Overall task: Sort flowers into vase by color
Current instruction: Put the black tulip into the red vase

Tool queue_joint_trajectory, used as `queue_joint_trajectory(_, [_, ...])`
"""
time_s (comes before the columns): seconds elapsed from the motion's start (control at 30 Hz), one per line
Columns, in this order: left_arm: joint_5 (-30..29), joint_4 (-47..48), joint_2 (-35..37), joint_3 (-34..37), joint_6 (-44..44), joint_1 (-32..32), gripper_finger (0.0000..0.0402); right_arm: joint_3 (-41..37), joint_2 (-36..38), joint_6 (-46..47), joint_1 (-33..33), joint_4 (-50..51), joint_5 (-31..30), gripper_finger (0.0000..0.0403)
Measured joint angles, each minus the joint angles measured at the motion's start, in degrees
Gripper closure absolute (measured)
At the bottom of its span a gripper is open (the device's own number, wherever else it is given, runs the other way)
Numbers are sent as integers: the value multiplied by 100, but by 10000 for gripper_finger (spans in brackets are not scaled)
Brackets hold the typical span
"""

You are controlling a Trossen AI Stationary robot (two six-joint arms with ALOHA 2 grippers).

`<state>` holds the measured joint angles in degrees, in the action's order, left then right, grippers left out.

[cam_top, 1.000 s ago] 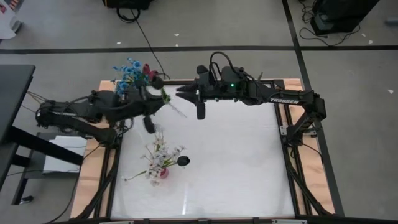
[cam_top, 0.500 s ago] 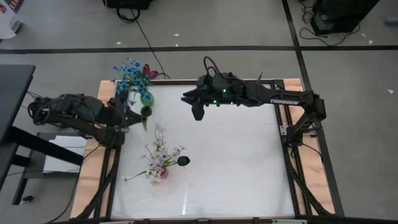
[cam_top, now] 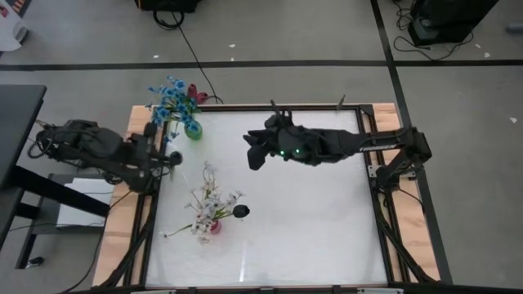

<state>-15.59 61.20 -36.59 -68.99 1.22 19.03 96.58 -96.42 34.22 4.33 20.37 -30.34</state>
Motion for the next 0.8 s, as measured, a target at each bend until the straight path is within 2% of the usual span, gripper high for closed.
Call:
queue_joint_trajectory(0.2, [617,-99,606,188,165,132,388,-1,0,507,357,255,-867,290])
queue_joint_trajectory(0.3, [1055,-375,982,686,180,172,388,-3,-2,870,497,451,-1206,290])
queue_joint_trajectory(0.43, [1609,-1335,1399,1526,171,183,388,-3,-2,1419,708,794,-1516,290])
queue_joint_trajectory(0.53, [2023,-2295,1593,2043,288,183,388,-3,-4,1790,862,1113,-1624,290])
queue_joint_trajectory(0.63, [2442,-3040,1679,2407,313,183,388,-3,-4,2124,955,1292,-1488,290])
queue_joint_trajectory(0.8, [3016,-3664,1675,2596,417,183,388,-510,-3,2922,1135,1025,-1223,290])
